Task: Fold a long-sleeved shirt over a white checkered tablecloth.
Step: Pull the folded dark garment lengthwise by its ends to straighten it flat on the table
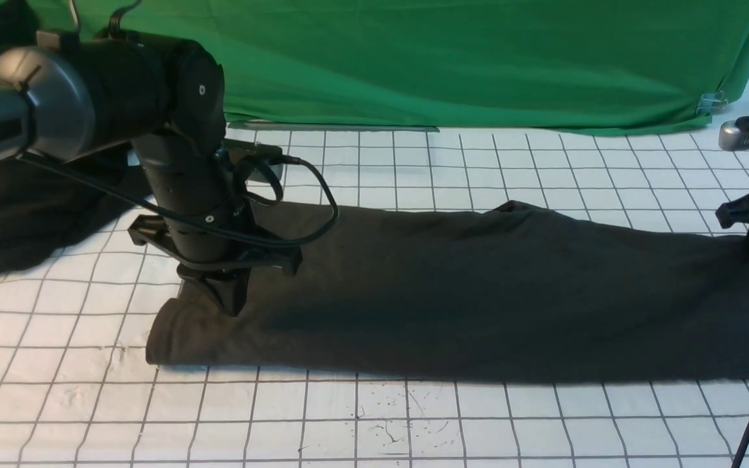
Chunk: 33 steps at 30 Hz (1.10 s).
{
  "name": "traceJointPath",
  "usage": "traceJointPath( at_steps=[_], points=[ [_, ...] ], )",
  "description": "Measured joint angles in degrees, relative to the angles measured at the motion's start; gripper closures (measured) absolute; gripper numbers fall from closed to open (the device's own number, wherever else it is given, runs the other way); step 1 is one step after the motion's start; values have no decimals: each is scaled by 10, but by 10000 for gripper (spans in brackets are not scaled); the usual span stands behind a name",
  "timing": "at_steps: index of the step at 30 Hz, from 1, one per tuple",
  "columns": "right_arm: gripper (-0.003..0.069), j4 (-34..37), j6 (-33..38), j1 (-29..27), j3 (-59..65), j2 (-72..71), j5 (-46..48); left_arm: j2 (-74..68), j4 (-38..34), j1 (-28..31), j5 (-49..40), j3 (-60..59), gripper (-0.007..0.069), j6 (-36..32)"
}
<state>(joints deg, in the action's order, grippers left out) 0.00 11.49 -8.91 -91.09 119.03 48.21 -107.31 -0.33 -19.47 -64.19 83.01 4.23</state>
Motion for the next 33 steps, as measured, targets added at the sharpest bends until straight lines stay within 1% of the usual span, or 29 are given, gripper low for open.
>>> traceJointPath(
  at_steps=[2, 3, 5, 7, 9, 10, 12, 14, 15, 17, 19, 21, 23, 28, 30, 33],
  points=[
    [561, -10, 0, -3, 0, 5, -7, 0, 3, 0, 0, 0, 624, 0],
    [505, -20, -4, -4, 0, 7, -10, 0, 3, 0, 0, 0, 624, 0],
    [423, -33, -20, -4, -1, 7, -9, 0, 3, 0, 0, 0, 624, 0],
    [230, -47, -70, -5, -15, 2, 27, 4, 7, 1, 1, 0, 624, 1],
    [130, -45, -83, -5, -28, -9, 62, 17, 8, 1, 8, 0, 624, 3],
    [100, -40, -84, -5, -34, -18, 77, 26, 8, 2, 15, 0, 624, 4],
    [90, -23, -84, -4, -43, -34, 91, 41, 8, 2, 27, 0, 624, 7],
    [116, 0, -84, -2, -50, -53, 101, 61, 8, 2, 35, 0, 624, 14],
    [138, 6, -78, 1, -53, -63, 111, 70, 9, 3, 36, 0, 624, 15],
    [157, 12, -68, 4, -53, -72, 130, 75, 11, 6, 32, 0, 624, 15],
    [158, 17, -65, 5, -53, -73, 151, 76, 11, 10, 28, 0, 624, 15],
    [144, 19, -62, -3, -42, -72, 192, 76, -11, 23, 29, -1, 624, 15],
    [139, 19, -62, -14, -22, -72, 203, 76, -27, 27, 42, -19, 624, 7],
    [136, 19, -74, -42, 18, -72, 205, 76, -49, 24, 85, -79, 624, 0],
    [136, 19, -76, -54, 37, -71, 194, 76, -55, 23, 120, -123, 624, 0],
    [131, 20, -76, -63, 62, -69, 165, 76, -30, 23, 169, -190, 624, 17]
  ],
)
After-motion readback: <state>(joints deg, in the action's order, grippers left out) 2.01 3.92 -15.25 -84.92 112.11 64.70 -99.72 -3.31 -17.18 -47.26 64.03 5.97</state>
